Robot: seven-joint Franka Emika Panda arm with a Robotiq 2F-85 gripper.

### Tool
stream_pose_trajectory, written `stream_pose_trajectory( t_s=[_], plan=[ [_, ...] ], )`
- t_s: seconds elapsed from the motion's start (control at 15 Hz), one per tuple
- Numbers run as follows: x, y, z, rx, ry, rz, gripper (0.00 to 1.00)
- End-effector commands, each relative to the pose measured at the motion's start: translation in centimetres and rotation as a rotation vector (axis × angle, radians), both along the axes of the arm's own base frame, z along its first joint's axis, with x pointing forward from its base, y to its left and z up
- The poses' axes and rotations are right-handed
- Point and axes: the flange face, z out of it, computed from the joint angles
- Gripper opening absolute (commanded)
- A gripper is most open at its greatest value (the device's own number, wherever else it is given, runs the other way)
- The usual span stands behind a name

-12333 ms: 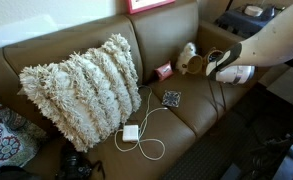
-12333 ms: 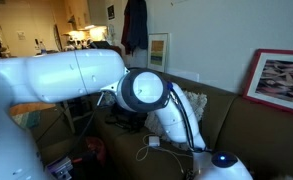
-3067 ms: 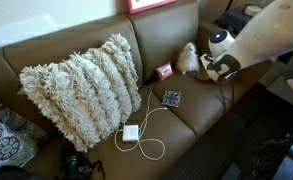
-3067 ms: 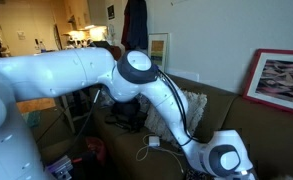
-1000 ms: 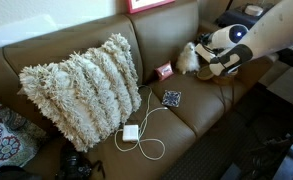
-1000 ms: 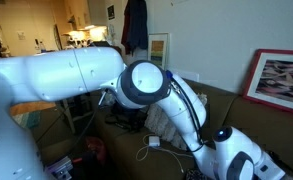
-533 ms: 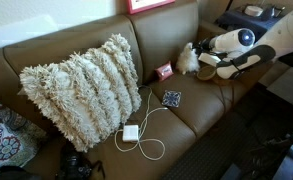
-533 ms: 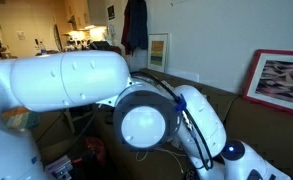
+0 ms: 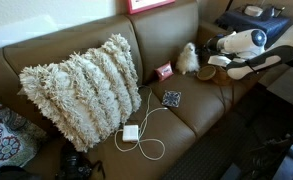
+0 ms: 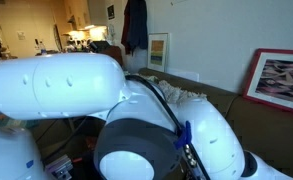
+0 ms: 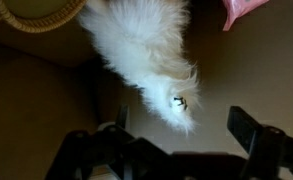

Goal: Move the open basket bag t the side of the couch

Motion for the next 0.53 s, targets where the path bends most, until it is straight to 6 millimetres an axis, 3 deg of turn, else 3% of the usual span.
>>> stream_pose_trajectory(
  t_s=[0.0,0.47],
  plan=[
    [-0.88,-0.41,-0.21,-0.011,0.004,0.037,1.00],
    [-0.51,-0.31,-0.25,-0.002,0.000,0.015,1.00]
  ],
)
